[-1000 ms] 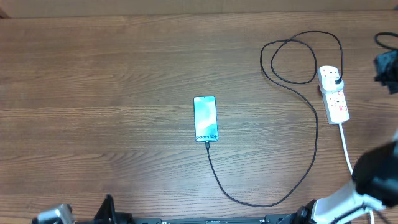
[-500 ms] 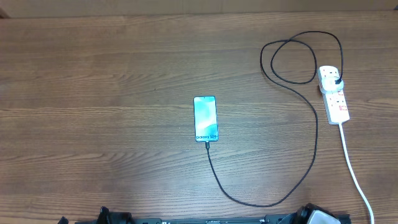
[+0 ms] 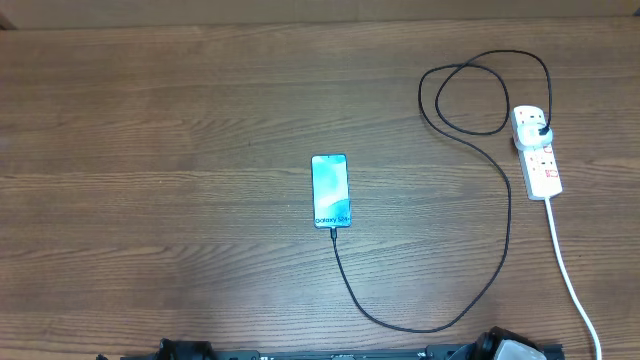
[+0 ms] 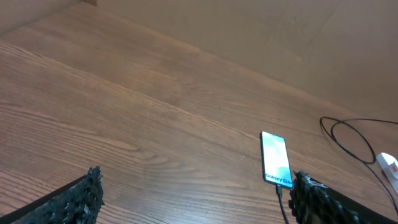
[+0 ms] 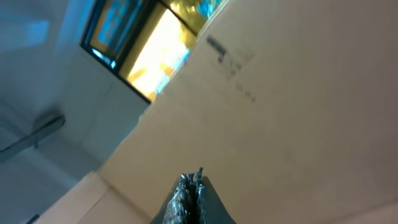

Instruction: Plug charger to phone and switch on socket

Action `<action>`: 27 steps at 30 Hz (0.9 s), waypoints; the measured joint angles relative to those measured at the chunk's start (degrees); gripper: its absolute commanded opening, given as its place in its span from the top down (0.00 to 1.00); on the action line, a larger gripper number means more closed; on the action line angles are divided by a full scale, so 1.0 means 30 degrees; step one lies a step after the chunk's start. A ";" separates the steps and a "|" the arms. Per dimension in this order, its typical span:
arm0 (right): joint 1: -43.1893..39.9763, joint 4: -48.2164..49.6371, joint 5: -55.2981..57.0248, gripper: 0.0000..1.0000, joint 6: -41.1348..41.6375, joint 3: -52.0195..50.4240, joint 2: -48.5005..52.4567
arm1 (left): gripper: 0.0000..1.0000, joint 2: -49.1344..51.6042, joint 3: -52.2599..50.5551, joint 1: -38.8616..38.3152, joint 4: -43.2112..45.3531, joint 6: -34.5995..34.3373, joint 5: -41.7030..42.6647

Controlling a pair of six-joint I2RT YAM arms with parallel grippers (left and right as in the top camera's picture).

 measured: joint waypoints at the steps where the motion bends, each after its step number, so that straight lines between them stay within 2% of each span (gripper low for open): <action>1: 0.0342 -0.0539 0.0036 0.96 -0.0248 -0.0007 -0.0153 | 0.00 0.0000 0.0000 0.0007 0.0000 0.0000 0.0007; 7: 0.3643 -0.2506 0.0758 0.91 -0.2324 -0.0481 -0.1836 | 0.01 0.0000 0.0000 0.0750 0.0000 0.0000 -0.0007; 15: 0.8065 -0.2448 0.2368 0.90 -0.5217 -0.2586 -0.5909 | 0.00 0.0000 0.0000 0.2149 0.0000 0.0007 0.0000; 24: 0.8524 -0.1035 0.5464 0.88 -0.6885 -0.6280 -1.2415 | 0.00 0.0000 -0.0007 0.2142 0.0219 -0.0015 0.0007; 27: 0.8517 -0.0787 0.5909 0.87 -0.7227 -0.6681 -1.3857 | 0.01 -0.0029 -0.0197 0.2142 0.2703 -0.0073 0.0015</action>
